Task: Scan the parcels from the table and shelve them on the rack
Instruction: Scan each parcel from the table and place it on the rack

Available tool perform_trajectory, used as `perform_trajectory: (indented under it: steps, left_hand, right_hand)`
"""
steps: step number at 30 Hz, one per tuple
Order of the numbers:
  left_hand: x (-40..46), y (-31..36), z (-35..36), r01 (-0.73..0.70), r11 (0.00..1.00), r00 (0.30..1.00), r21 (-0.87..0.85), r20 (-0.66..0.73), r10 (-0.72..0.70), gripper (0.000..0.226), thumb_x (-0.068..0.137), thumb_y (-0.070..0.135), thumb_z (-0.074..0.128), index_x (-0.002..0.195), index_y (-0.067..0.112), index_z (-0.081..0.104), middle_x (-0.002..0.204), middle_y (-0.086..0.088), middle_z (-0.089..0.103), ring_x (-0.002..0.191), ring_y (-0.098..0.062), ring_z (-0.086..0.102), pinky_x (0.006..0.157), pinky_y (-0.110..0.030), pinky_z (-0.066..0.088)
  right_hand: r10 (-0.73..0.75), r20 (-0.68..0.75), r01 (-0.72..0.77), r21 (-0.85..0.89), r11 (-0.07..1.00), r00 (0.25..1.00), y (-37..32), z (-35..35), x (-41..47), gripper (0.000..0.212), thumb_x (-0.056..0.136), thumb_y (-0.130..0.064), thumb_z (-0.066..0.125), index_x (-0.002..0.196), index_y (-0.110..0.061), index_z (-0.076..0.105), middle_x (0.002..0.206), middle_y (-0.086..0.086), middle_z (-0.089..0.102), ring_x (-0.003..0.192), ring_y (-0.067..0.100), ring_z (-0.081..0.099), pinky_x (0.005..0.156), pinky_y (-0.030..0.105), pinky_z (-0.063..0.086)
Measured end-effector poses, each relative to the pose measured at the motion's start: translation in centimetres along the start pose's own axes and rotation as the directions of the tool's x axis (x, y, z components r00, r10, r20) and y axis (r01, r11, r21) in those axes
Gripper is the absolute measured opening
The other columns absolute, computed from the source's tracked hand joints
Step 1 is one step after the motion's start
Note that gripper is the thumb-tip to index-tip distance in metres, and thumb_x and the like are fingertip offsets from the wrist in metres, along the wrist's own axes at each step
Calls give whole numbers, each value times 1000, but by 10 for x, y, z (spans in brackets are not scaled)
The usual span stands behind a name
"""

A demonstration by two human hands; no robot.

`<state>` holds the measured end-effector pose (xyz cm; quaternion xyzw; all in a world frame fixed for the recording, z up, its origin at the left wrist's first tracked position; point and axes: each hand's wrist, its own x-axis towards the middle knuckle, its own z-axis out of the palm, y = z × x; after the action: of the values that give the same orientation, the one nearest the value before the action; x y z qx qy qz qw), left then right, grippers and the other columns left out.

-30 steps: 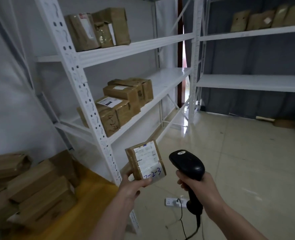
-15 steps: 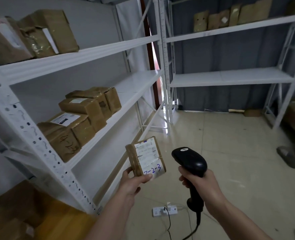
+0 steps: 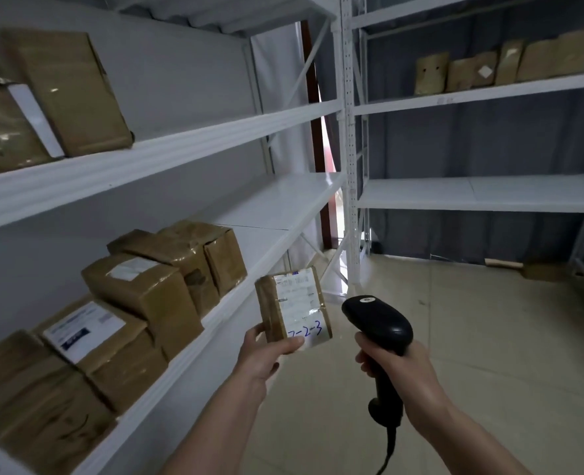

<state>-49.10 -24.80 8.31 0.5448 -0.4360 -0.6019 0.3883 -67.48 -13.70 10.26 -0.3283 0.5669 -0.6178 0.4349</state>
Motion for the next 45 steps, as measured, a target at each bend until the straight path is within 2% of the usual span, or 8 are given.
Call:
perform_trajectory:
  steps: [6, 9, 14, 19, 23, 36, 40, 45]
  left_hand:
    - [51, 19, 10, -12, 1000, 1000, 9, -20, 12, 74, 65, 14, 88, 126, 21, 47, 113, -5, 67, 98, -17, 64, 83, -31, 49]
    - [74, 28, 7, -16, 1000, 998, 21, -64, 17, 78, 63, 17, 89, 129, 21, 47, 114, -5, 66, 102, -17, 62, 97, -37, 45]
    - [111, 50, 7, -91, 996, 970, 13, -224, 92, 77, 65, 13, 88, 129, 20, 45, 108, 1, 65, 88, -7, 61, 62, -20, 41]
    - [154, 73, 28, -132, 991, 928, 29, -348, 134, 87, 64, 16, 90, 137, 18, 41, 116, 4, 57, 89, -3, 54, 75, -23, 42]
    - [181, 95, 62, -139, 988, 885, 67, -439, 154, 56, 67, 8, 87, 108, 25, 53, 99, 8, 62, 85, -1, 59, 63, -14, 45]
    - [182, 158, 94, -290, 883, 522, 368, -713, 468, 73, 64, 24, 88, 118, 36, 40, 111, 4, 61, 99, -12, 64, 80, -28, 57]
    - [155, 183, 96, -320, 791, 357, 522, -707, 611, 82, 62, 36, 86, 125, 39, 35, 119, 8, 57, 106, -8, 61, 90, -28, 54]
    - [110, 212, 92, -325, 663, 163, 674, -651, 742, 73, 61, 53, 76, 123, 45, 39, 123, 10, 55, 113, -12, 58, 96, -38, 51]
  right_hand:
    - [26, 32, -27, 25, 999, 999, -6, 14, 66, 15, 83, -12, 73, 83, 2, 69, 68, 16, 66, 57, 19, 57, 58, 27, 47]
    - [11, 86, -14, 31, 999, 996, -12, 29, 105, 13, 83, -14, 74, 85, -1, 70, 71, 18, 68, 60, 19, 60, 61, 30, 49]
    - [-40, 240, 31, 40, 999, 970, -23, 63, 180, 11, 83, -15, 73, 91, -8, 73, 81, 16, 73, 70, 19, 66, 66, 31, 52]
    - [-18, 396, -5, 56, 998, 918, -33, 83, 261, 17, 80, -19, 76, 95, -11, 73, 92, 18, 73, 85, 26, 69, 83, 42, 54]
    - [11, 457, -35, 43, 998, 889, -41, 85, 319, 21, 76, -24, 79, 95, -16, 75, 89, 8, 75, 91, 26, 69, 86, 39, 52]
    - [-51, 679, -102, 183, 978, 733, -101, 108, 376, 29, 72, -28, 78, 100, -22, 73, 91, -3, 75, 94, 13, 68, 73, 28, 48]
    - [-146, 755, -97, 268, 959, 640, -127, 112, 360, 49, 61, -37, 77, 107, -21, 72, 98, -2, 76, 96, 9, 69, 79, 29, 48]
    - [-279, 811, -92, 376, 922, 514, -163, 124, 337, 29, 64, -33, 82, 93, -28, 78, 99, 6, 76, 103, 20, 69, 95, 40, 48]
